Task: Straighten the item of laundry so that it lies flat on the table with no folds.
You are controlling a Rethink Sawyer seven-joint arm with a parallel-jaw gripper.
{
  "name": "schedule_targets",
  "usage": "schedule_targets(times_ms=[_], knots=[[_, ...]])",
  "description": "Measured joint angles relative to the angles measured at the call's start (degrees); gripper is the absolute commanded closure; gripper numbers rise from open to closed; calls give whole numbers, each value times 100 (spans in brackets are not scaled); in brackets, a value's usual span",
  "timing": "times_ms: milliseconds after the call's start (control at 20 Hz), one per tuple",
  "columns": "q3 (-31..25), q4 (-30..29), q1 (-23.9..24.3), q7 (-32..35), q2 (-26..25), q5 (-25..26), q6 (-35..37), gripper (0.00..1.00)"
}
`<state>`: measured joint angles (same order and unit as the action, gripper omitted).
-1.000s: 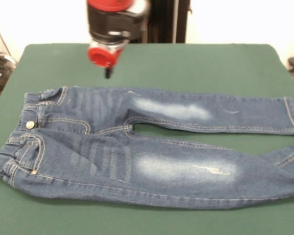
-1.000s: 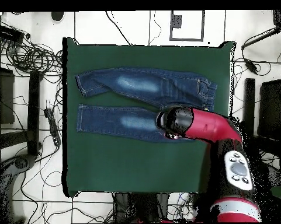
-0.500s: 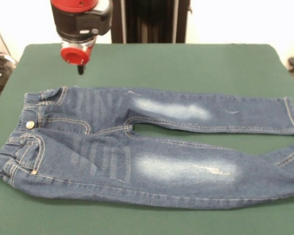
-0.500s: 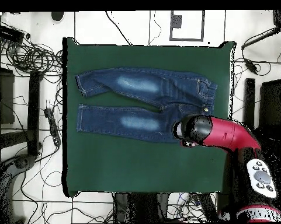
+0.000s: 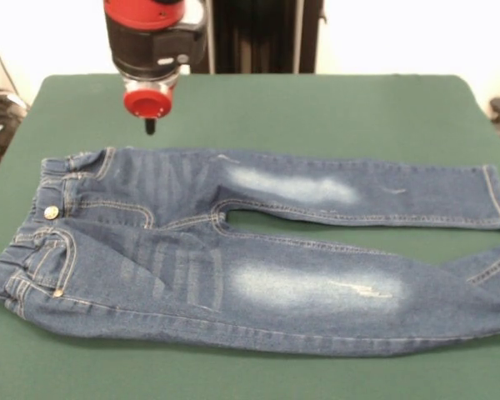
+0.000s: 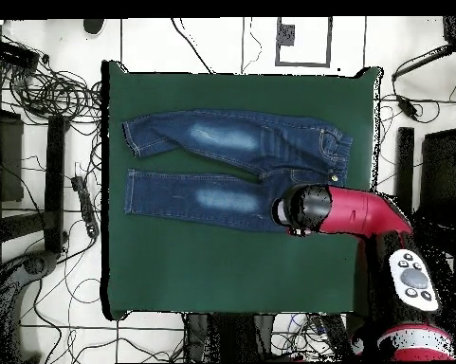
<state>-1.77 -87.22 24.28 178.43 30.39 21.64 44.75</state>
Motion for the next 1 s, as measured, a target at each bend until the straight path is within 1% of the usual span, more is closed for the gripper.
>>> schedule_targets(times_ms=[200,400,600,800,1000], knots=[[-202,60,38,-31,-2,94,55,100],[-355,175,63,-273,4,226,280,100],[-529,256,127,-810,91,507,426,100],[-662,261,273,-1215,134,615,426,100],[-799,262,581,-1790,163,804,426,100]])
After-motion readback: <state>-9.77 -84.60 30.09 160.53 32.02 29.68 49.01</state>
